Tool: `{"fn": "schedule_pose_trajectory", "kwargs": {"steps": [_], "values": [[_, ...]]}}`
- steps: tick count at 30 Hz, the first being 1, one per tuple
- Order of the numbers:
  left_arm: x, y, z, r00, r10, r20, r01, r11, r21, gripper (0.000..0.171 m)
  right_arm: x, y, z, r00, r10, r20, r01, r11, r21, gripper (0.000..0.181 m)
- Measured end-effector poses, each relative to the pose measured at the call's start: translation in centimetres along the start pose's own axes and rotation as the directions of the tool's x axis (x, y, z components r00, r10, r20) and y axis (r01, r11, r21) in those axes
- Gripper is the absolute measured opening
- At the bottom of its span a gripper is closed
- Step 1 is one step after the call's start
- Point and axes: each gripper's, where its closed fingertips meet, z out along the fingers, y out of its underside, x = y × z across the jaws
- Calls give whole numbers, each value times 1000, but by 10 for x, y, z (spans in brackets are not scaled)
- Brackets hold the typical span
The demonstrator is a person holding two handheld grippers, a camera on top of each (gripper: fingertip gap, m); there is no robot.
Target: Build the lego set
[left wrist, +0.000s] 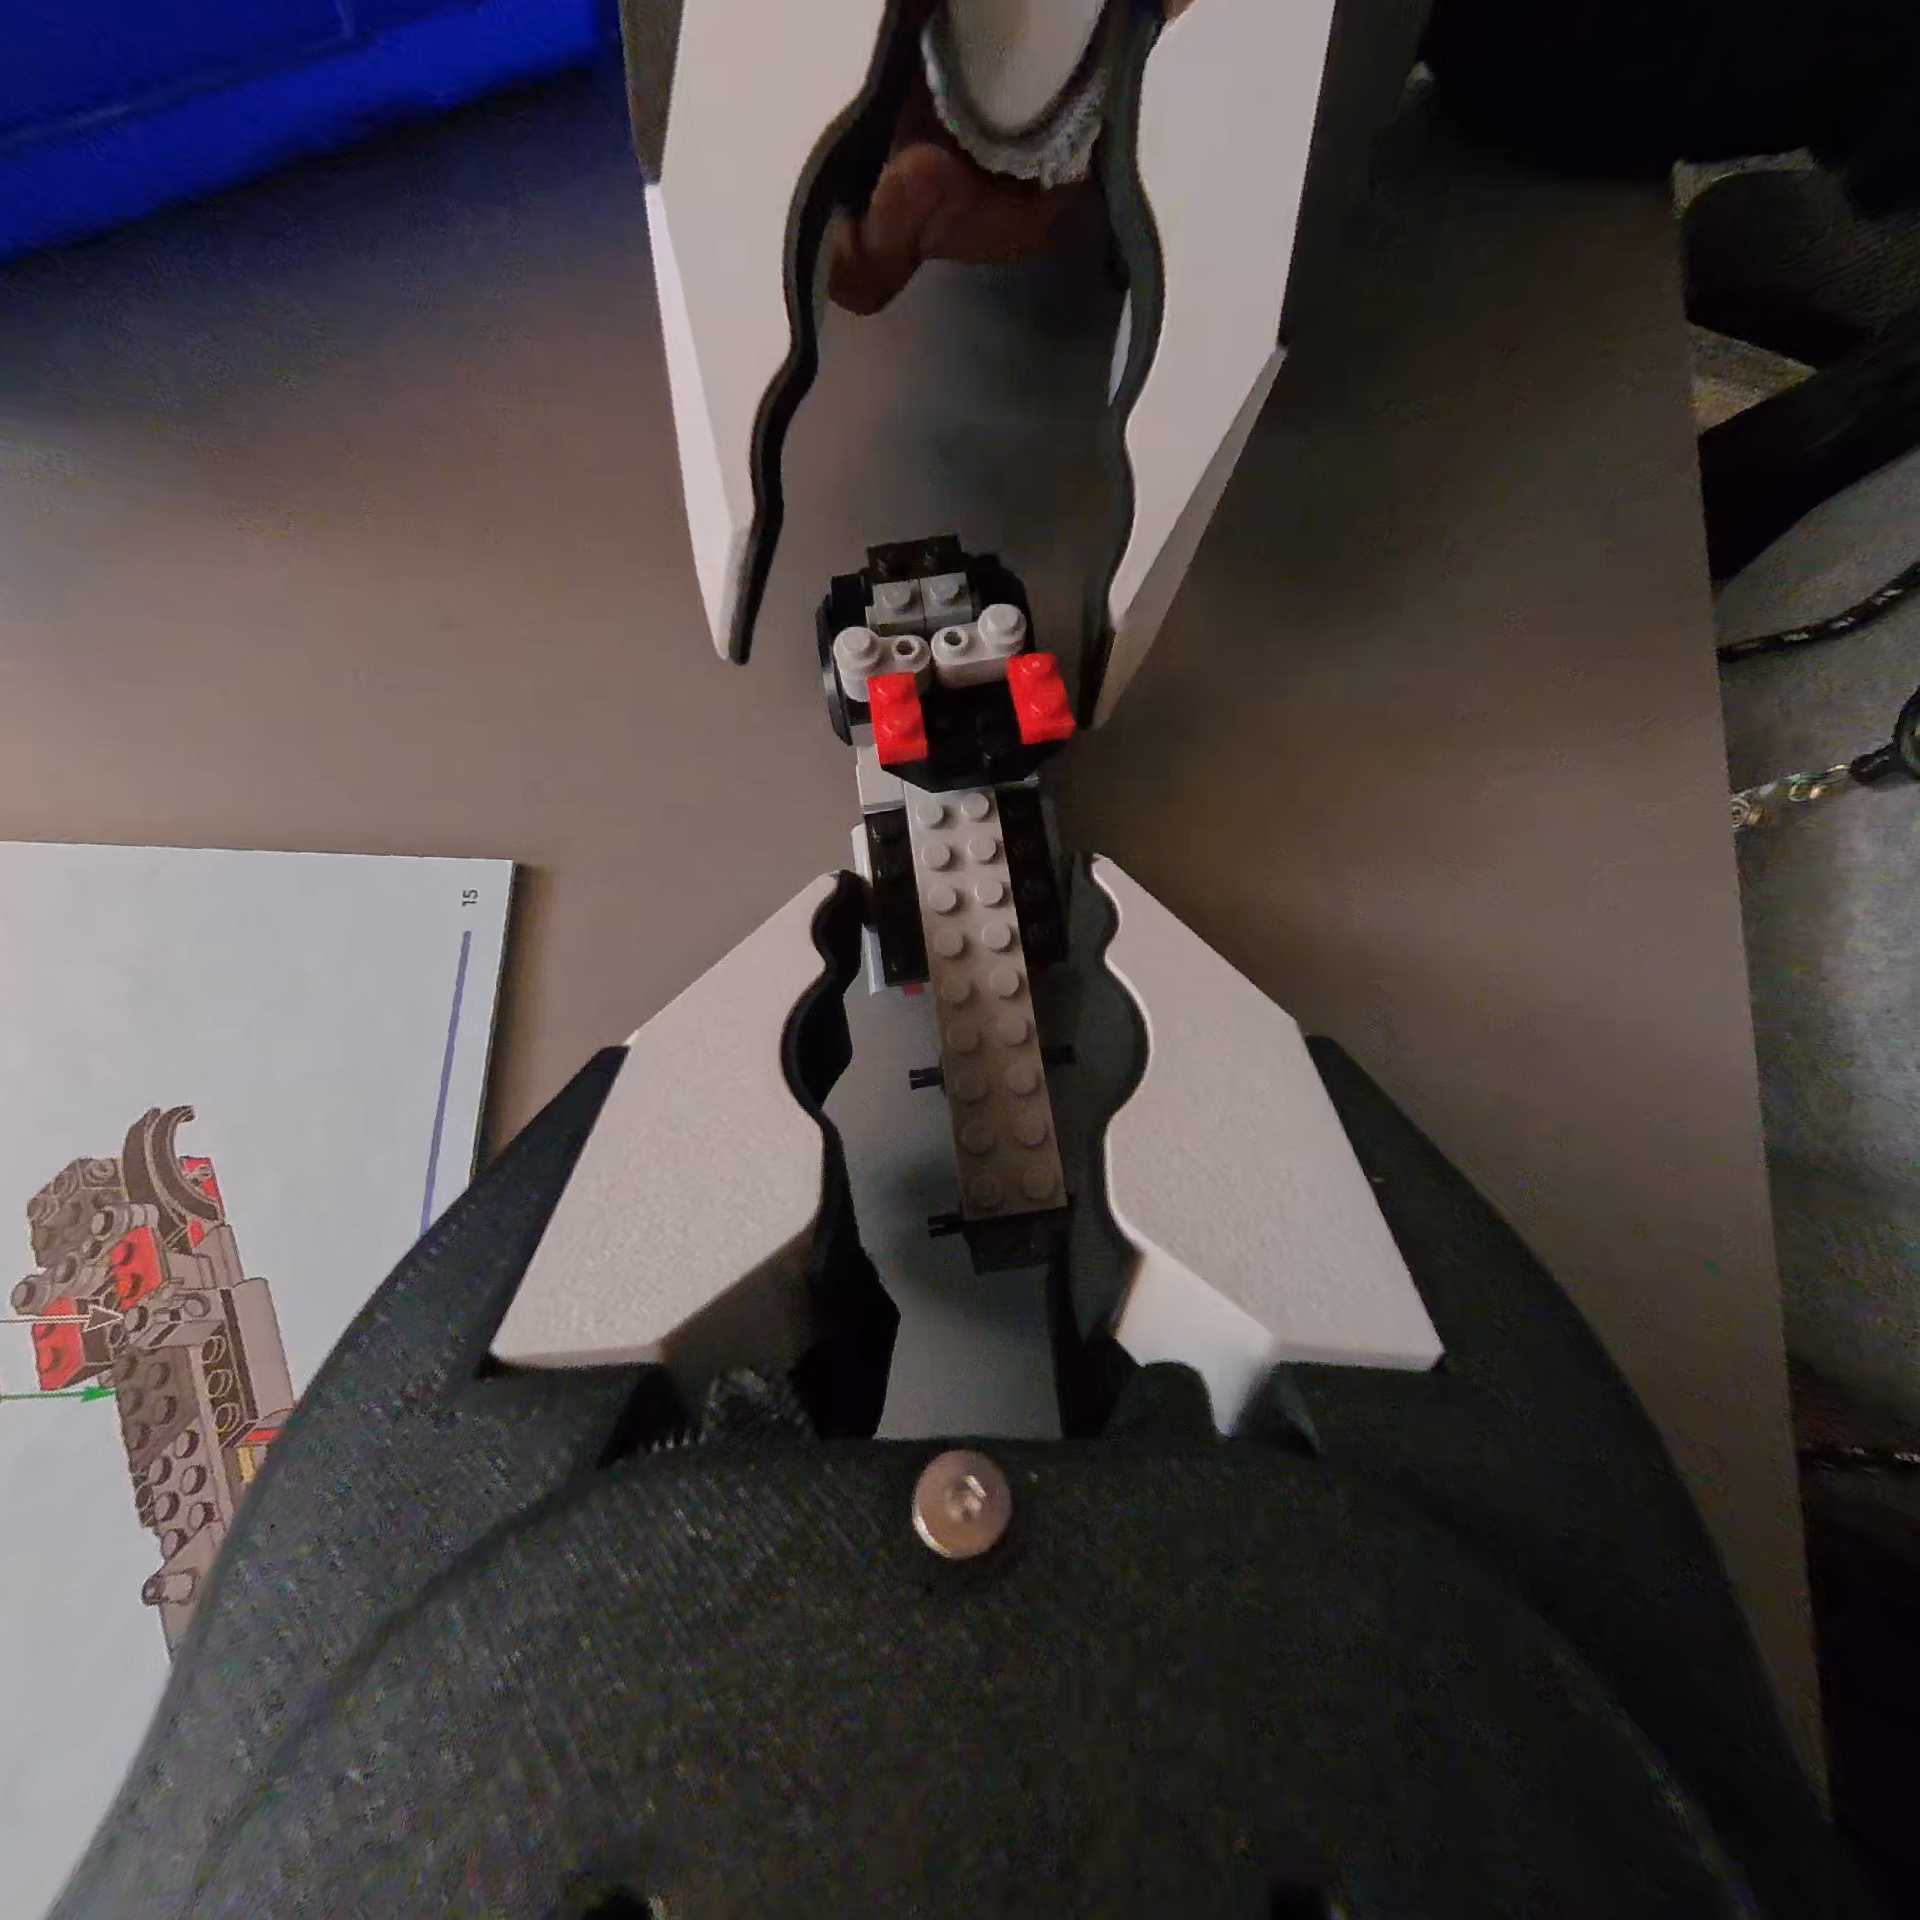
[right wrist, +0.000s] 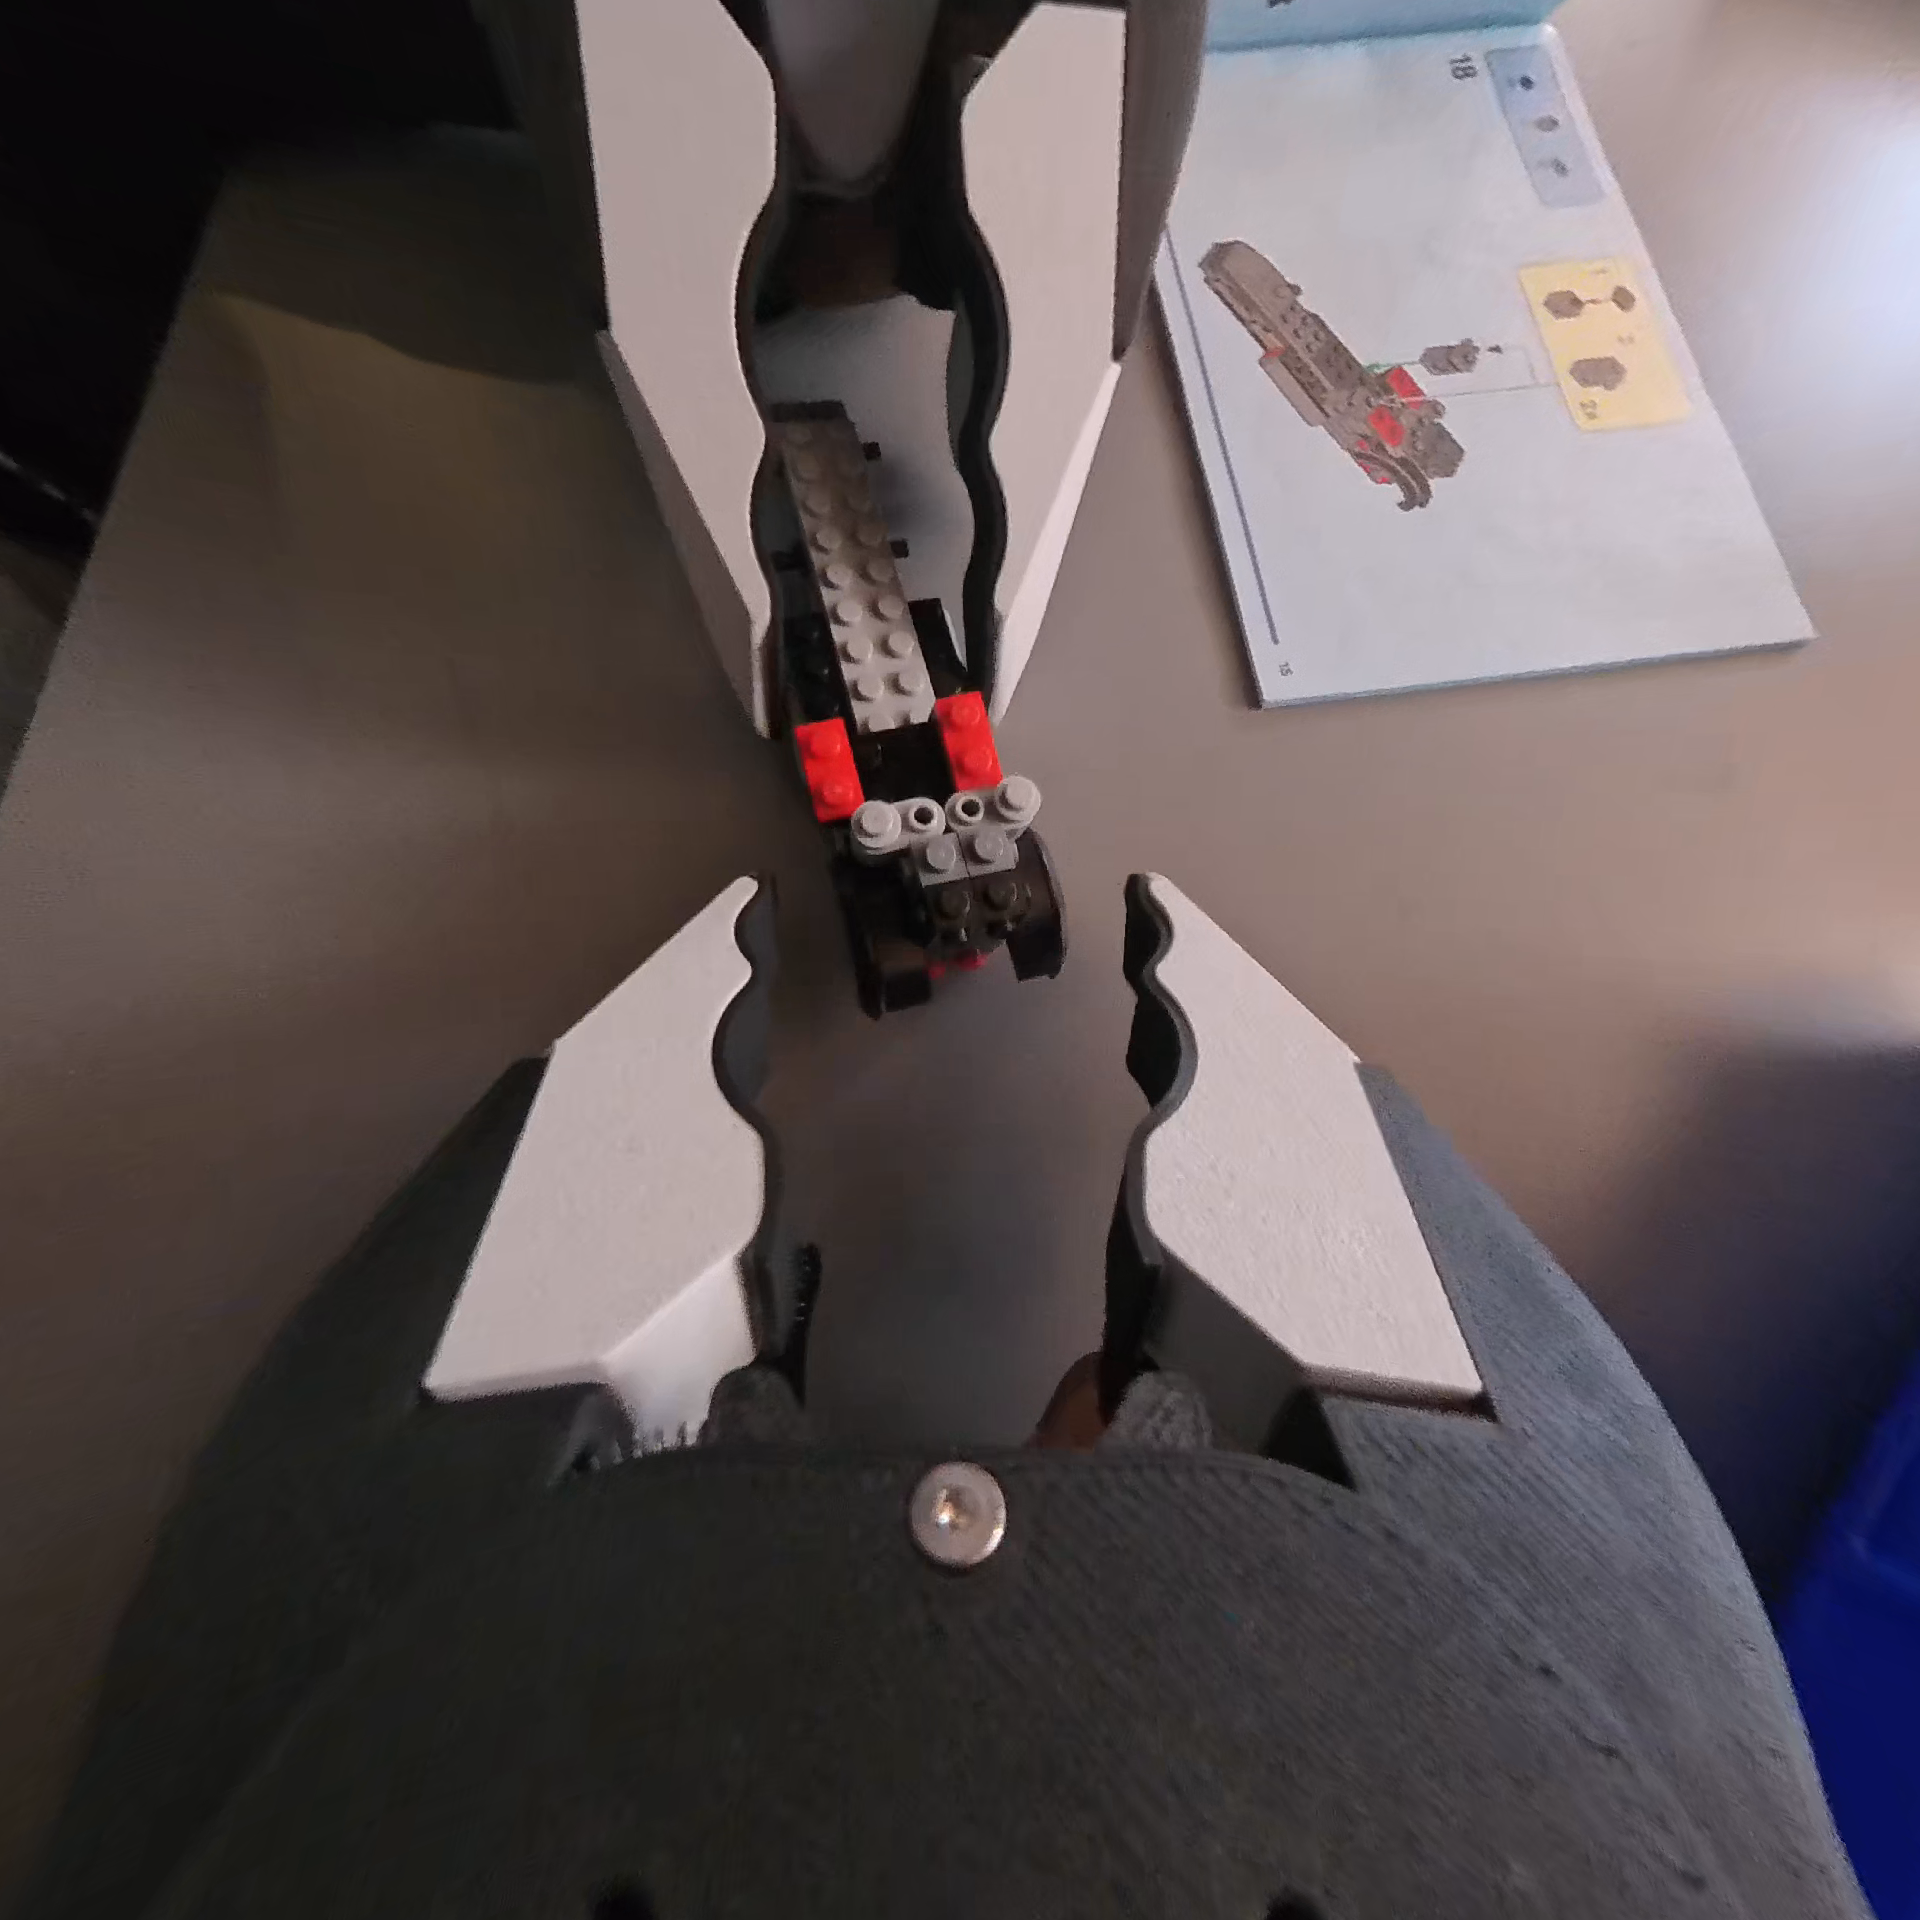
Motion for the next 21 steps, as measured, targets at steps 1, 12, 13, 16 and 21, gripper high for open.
{"fn": "schedule_pose_trajectory", "kwargs": {"steps": [1, 12, 13, 16, 21], "values": [[1, 0, 0, 1000, 0, -8, 0, 1000, 2, 42, -1, 0, 1, 1000, -4, 11, 4, 1000, -6, 68], [-2, -8, -12, 995, -97, -36, 99, 993, 63, 41, -2, 1, 5, 999, -15, 32, 15, 1000, -8, 46], [-4, -11, -17, 990, -138, -37, 141, 986, 93, 42, -2, 1, 4, 999, -17, 27, 17, 1000, -4, 46], [-16, -22, -37, 941, -333, -52, 336, 913, 231, 48, 0, -1, 3, 1000, -18, 9, 18, 1000, 14, 45], [-23, -20, -57, 829, -541, -144, 552, 748, 368, 54, 2, -1, 2, 1000, -20, -14, 20, 1000, 18, 45]]}}
